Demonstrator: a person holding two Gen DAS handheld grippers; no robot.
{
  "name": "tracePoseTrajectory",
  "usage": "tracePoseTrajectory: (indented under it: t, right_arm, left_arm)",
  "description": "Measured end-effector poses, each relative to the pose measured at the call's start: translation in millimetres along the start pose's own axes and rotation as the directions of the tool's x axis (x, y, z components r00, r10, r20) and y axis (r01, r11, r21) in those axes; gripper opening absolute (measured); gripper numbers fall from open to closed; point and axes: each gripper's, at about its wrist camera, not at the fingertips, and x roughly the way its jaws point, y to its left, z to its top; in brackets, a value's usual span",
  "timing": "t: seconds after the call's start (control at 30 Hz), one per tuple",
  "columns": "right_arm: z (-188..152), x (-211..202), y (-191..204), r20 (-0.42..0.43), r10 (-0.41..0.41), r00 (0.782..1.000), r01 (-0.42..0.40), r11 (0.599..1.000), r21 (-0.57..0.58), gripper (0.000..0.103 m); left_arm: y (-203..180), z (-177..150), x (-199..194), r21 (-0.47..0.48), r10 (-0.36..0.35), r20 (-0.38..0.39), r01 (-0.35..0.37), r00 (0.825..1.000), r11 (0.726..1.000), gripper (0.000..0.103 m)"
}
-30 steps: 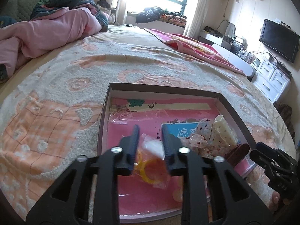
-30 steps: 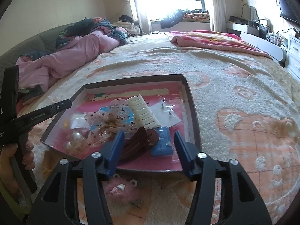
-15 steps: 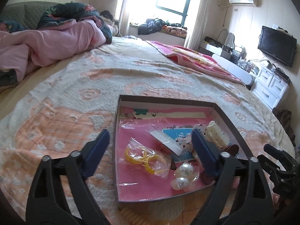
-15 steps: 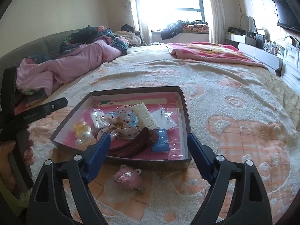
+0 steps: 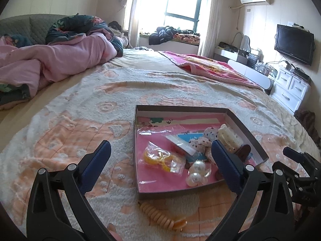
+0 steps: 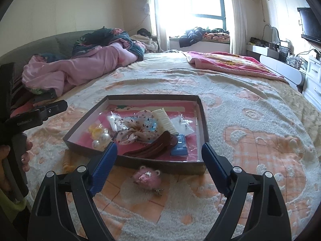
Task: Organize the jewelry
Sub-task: 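Move both tools back toward the pink keychain and orange spiral tie, then grasp the pink fluffy keychain with the right tool while the left grasps the orange spiral tie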
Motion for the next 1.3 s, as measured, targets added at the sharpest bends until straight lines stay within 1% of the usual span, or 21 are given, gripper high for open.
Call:
tracePoseTrajectory:
  t: [0.17,0.47,0.57,0.73,0.97,1.07,1.1,1.2,1.27,1.3]
  right_arm:
    - [-6.6,-2.4,4.9,-0.008,0.005,1.0,-0.005,1.0,-0.014,0.083]
    - [-16.1,-1.1,11.0,-0.037,0.019,0.999,-0.02,0.999,-0.035,0.083]
    - [-19.7,1.4,12.8,-0.053,0.017,0.998,-0.019,0.999,-0.041,0.083]
    - [-24.7,8.5,14.5,-0.08,0.015,0.997,-0.02,0.998,-0.056,0.083]
    - [-32.9,23.8,10.3,-0.124,0.021,0.992,-0.027,0.998,-0.053,0.083]
    - [-34.2,34.4,7.5,-0.157,0.024,0.987,-0.031,0.999,-0.041,0.083]
    - [-34.6,37.5,7.1,-0.166,0.029,0.986,-0.035,0.999,-0.037,0.083]
    - [-34.9,48.2,7.0,-0.2,0.031,0.979,-0.038,0.999,-0.032,0.076]
    - [-35.0,53.7,7.3,-0.215,0.034,0.976,-0.042,0.999,-0.032,0.072]
    - [-35.2,57.0,7.2,-0.224,0.032,0.974,-0.04,0.999,-0.032,0.069]
  left_arm:
    - [1.6,-10.2,-7.3,0.005,0.009,-0.018,-0.009,1.0,1.0,0.091]
    - [4.7,-34.8,-11.2,-0.002,0.016,-0.104,-0.016,0.994,1.0,0.091]
    - [4.8,-44.3,-8.6,-0.002,0.007,-0.151,-0.008,0.988,1.0,0.091]
    - [5.0,-58.5,-5.1,0.001,-0.001,-0.202,0.001,0.979,1.0,0.091]
    - [2.9,-71.2,7.9,0.017,0.012,-0.248,-0.008,0.969,1.0,0.091]
    - [1.5,-76.3,14.6,0.022,0.011,-0.269,-0.006,0.963,1.0,0.091]
    - [0.6,-78.7,17.4,0.025,0.014,-0.279,-0.007,0.96,1.0,0.091]
    - [1.7,-83.4,24.9,0.023,0.024,-0.301,-0.018,0.953,1.0,0.091]
    - [2.5,-84.3,26.4,0.019,0.021,-0.305,-0.016,0.952,1.0,0.091]
    - [2.0,-84.3,26.7,0.022,0.023,-0.304,-0.017,0.952,1.0,0.091]
